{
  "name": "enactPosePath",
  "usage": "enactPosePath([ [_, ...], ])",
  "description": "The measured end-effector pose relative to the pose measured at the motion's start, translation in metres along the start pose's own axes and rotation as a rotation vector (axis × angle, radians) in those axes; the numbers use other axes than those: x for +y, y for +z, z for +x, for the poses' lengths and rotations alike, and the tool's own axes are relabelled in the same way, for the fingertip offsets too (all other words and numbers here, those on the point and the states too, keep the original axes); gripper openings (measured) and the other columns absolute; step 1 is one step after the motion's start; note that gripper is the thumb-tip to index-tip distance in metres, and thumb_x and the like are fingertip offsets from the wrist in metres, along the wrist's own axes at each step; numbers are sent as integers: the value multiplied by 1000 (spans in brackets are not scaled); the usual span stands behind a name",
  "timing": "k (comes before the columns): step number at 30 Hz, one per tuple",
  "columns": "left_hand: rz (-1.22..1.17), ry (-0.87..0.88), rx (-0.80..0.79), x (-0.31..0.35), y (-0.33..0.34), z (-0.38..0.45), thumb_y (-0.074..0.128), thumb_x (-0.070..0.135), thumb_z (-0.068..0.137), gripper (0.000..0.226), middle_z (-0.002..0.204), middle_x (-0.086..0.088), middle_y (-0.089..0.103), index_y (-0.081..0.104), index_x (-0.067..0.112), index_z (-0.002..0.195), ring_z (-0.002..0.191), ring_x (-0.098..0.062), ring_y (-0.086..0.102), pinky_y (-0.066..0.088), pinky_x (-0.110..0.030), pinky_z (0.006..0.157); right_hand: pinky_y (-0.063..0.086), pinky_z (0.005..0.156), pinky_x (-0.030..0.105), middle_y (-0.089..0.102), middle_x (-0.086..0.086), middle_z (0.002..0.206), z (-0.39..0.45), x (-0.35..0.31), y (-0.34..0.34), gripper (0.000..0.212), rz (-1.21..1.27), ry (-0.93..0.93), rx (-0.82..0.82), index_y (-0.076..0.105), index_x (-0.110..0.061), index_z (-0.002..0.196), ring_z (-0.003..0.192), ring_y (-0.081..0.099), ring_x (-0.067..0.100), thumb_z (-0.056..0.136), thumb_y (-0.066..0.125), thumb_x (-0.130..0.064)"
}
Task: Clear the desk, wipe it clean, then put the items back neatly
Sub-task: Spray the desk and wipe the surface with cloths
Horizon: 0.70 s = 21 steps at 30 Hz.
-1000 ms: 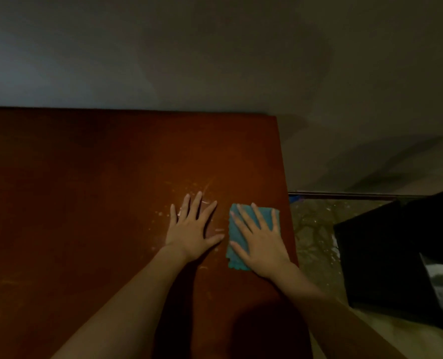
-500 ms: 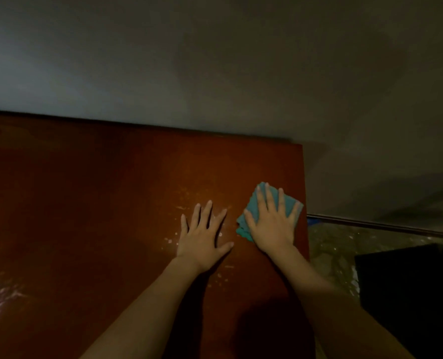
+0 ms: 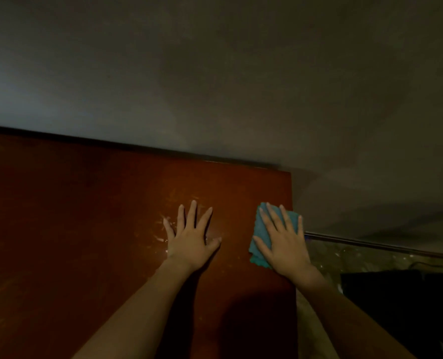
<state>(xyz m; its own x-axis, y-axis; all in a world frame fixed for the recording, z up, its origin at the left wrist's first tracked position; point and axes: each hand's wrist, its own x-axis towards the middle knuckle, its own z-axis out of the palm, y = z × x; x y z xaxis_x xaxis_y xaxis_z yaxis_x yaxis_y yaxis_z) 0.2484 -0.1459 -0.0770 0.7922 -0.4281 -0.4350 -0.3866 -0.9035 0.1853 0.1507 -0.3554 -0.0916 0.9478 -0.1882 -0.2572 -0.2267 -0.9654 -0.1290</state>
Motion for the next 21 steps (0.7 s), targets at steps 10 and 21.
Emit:
enactPosePath([
  [10,46,67,9,-6,-2,26,26,79,82,82,145,3,-38,-14,45,145,136,-29,-34,-22,-60,103,-6,114,54,-10,-9,159,67,6,-20,68,77,187,17,-8,-31,151,146,-13,20,96,18,-60],
  [21,62,85,-21,-6,-10,31,30,77,83,83,153,2,-32,-14,45,145,138,-29,-33,-18,-61,106,-13,111,54,-14,-7,159,112,-39,-24,68,29,111,34,-11,-28,150,146,-14,24,96,13,-61],
])
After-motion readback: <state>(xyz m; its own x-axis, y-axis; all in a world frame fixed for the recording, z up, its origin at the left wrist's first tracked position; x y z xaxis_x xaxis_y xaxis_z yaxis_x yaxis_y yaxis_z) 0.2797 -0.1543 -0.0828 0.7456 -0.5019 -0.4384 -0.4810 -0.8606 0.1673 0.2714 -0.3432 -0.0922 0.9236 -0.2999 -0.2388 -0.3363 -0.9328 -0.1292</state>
